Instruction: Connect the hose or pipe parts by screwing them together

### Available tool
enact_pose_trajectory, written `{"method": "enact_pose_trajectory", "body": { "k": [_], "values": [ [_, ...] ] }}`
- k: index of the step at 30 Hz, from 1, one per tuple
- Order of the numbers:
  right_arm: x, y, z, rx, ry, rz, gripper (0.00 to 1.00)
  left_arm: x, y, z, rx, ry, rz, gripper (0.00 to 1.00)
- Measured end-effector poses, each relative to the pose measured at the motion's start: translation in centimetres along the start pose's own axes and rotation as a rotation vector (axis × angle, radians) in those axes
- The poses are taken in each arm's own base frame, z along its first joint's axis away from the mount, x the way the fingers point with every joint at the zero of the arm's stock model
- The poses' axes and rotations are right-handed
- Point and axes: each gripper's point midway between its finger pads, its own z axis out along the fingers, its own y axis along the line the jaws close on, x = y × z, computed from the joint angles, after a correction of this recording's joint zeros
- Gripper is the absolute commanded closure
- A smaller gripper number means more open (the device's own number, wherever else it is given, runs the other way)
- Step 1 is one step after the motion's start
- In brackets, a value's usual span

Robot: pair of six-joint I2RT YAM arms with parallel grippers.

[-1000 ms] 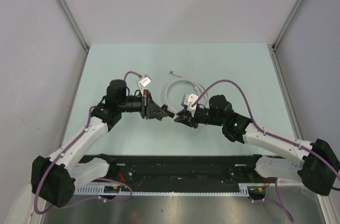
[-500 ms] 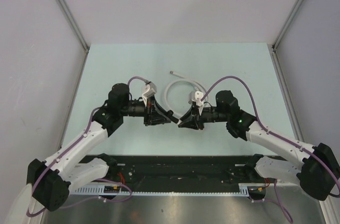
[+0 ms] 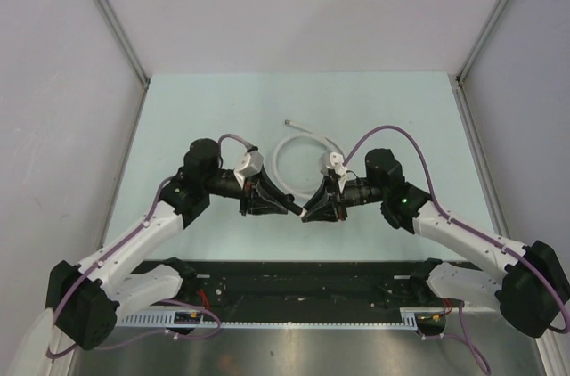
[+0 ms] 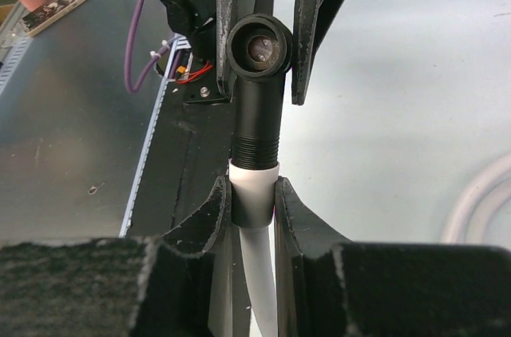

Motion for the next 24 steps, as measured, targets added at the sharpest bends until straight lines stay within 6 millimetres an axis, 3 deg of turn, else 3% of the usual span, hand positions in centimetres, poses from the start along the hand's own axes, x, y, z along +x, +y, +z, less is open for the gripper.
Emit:
{"method": "enact_pose_trajectory", "body": {
  "k": [24],
  "values": [
    [0.6,2.6,0.1,-0.181,0.01,0.101,1.0,0.6,-2.4,0.5,0.163,-0.032,0.43,1.0]
  ]
}}
